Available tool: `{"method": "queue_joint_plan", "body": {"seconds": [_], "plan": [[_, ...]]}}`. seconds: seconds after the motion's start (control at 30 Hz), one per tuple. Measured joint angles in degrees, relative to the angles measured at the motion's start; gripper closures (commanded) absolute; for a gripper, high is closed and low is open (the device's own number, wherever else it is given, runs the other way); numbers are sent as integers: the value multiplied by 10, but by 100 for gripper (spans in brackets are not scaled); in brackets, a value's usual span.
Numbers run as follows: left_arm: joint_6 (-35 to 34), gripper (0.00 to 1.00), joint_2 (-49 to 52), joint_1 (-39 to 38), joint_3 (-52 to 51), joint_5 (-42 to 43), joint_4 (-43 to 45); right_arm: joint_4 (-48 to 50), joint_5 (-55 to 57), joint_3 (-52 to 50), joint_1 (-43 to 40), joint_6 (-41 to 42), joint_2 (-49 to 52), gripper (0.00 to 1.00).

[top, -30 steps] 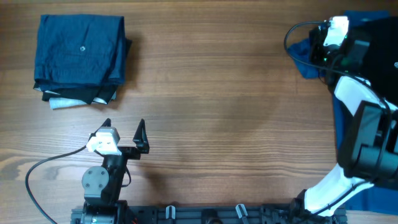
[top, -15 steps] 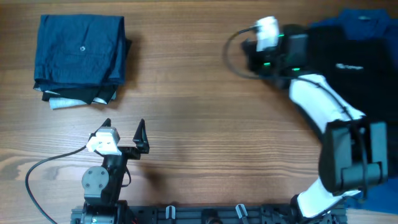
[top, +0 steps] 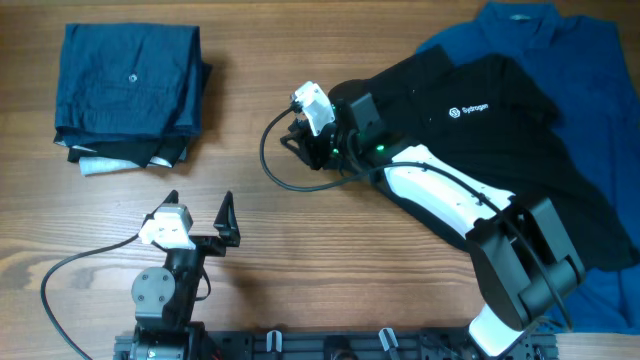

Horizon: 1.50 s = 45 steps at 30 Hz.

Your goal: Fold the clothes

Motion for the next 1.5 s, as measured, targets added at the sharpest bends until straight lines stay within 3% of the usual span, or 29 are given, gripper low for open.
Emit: {"method": "queue_joint_plan", "body": {"seconds": [0.13,0.23,0.33,0.47,0.63,0.83,1.27,1.5], "plan": [[0,0,0,0,0,0,0,-1,0,0,-5,3,-1,23],[0,0,0,0,0,0,0,-30,0,0,-28,4,-17,16],[0,0,0,0,0,0,0,-87,0,-1,-106,5,-97,12],[0,0,0,0,0,0,0,-143,0,0,-203,5,-174,9],[0,0,0,0,0,0,0,-170,0,0,-270,5,-190,7],[0,0,0,0,0,0,0,-198,16,0,-304,-19,-190,0],[0,0,0,0,0,0,0,-254,164,0,-347,-61,-190,1],[0,0,0,0,0,0,0,-263,189,0,-382,-65,-190,1]]}}
